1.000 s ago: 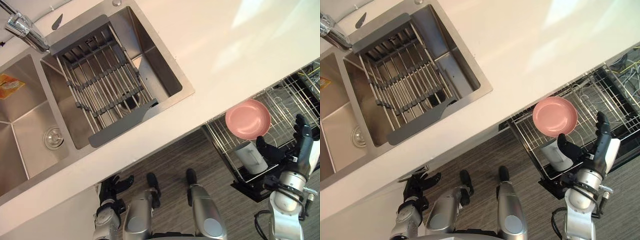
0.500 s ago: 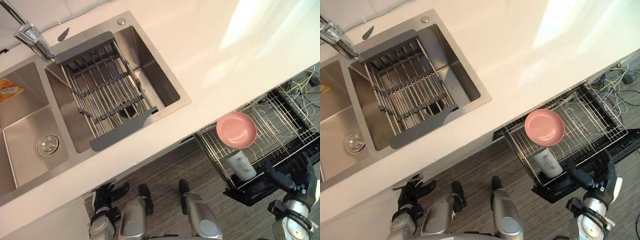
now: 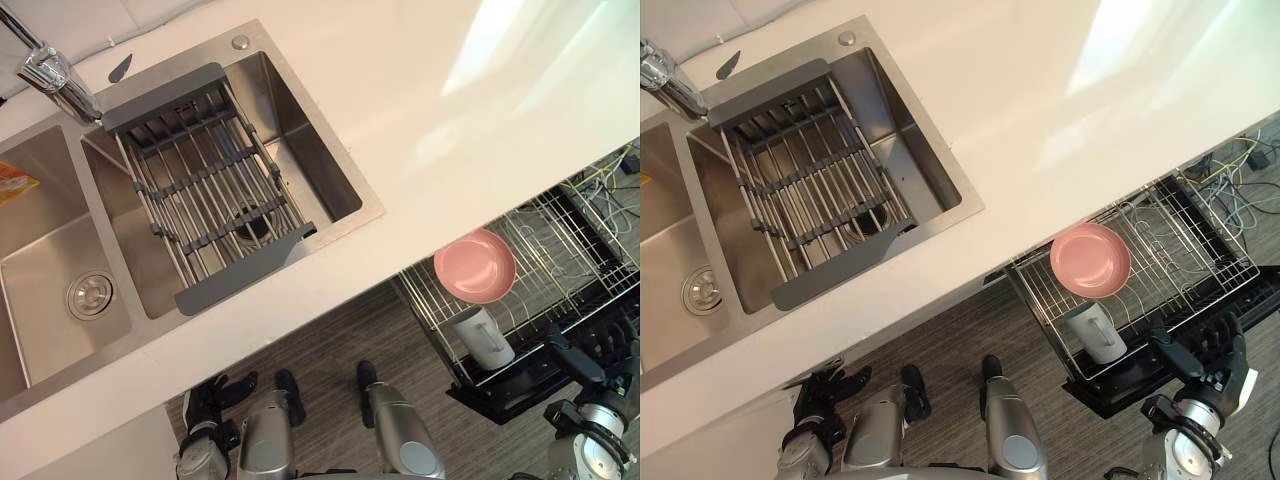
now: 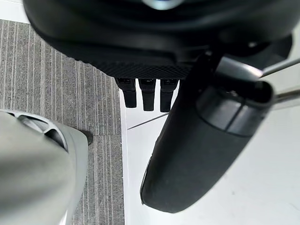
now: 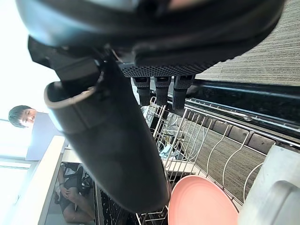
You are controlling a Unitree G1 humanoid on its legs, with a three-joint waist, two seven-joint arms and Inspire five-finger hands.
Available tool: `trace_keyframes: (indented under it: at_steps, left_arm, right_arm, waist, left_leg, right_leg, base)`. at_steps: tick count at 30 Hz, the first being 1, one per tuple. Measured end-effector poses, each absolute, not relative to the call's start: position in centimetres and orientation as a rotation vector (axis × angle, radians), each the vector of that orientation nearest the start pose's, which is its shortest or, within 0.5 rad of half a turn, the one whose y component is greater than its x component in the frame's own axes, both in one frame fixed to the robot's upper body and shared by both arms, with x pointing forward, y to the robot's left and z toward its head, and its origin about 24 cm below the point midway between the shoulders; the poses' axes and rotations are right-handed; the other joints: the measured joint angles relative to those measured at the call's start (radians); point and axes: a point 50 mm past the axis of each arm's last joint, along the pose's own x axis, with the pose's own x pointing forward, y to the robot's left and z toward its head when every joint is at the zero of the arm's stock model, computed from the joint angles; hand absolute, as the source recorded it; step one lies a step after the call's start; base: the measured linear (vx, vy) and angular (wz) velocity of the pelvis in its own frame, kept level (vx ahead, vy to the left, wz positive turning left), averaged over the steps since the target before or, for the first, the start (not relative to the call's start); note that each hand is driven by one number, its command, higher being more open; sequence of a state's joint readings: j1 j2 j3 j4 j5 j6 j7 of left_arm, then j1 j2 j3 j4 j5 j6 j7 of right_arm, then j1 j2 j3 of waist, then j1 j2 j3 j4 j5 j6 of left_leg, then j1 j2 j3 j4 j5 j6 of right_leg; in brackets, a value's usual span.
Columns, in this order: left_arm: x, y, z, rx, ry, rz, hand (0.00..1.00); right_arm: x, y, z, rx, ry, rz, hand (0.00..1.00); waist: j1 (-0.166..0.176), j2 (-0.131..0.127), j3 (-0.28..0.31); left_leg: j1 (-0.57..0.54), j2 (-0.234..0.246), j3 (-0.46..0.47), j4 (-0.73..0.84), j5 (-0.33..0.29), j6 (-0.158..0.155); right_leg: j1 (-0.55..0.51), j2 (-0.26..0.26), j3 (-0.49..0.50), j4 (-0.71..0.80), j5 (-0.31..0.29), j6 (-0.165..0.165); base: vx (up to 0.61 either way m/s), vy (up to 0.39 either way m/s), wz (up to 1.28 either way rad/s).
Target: Walk over to the sink, pick up the cup, carry it to the dishwasher, place the cup inside the dishwasher, then close the dishwasher door
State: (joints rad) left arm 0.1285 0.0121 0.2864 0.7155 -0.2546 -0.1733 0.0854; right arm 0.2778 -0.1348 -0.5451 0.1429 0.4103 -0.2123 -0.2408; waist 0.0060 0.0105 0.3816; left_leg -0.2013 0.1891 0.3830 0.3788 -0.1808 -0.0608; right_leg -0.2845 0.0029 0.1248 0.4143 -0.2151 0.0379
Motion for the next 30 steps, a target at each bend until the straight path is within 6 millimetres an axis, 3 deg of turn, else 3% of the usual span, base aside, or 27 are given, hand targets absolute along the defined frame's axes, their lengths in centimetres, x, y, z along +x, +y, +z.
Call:
trace_keyframes:
  at_steps: [17,20,24,30]
  left_arm:
    - [13.2,21.7,-12.4,-0.304,0.671,0.575,0.90]
    - [13.0,21.8,-12.6,-0.306,0.678,0.585,0.90]
    - [12.7,22.1,-12.7,-0.301,0.686,0.595,0.90]
    - [12.7,22.3,-12.7,-0.308,0.688,0.603,0.90]
  right_arm:
    - [9.0,-34.9,3.2,0.076,-0.082,-1.154,0.90]
    - [8.4,-35.0,2.6,0.072,-0.050,-1.152,0.90]
    - [7.4,-35.0,0.0,0.120,0.065,-1.145,0.90]
    - [6.0,-34.5,-4.0,0.263,0.225,-1.155,0.90]
  waist:
    - [-0.008,-0.015,-0.004]
    - [-0.012,-0.019,-0.007]
    - [-0.019,-0.034,-0.015]
    - [-0.020,-0.035,-0.016]
  left_leg:
    - [0.001,0.013,0.011,0.052,-0.054,0.001]
    - [0.005,0.020,0.012,0.061,-0.063,0.000]
    - [0.003,0.020,0.014,0.064,-0.065,0.001]
    - [0.004,0.021,0.014,0.064,-0.065,0.001]
  right_leg:
    - [0.014,0.001,0.005,0.009,-0.027,0.007]
    - [0.023,0.006,0.006,0.006,-0.026,0.007]
    - [0.023,0.006,0.009,0.005,-0.026,0.007]
    - [0.022,0.007,0.009,0.008,-0.026,0.007]
  base:
    - [0.02,0.008,-0.01]
    - [-0.01,0.010,-0.04]
    - [0.00,0.000,0.00]
    - [0.00,0.000,0.00]
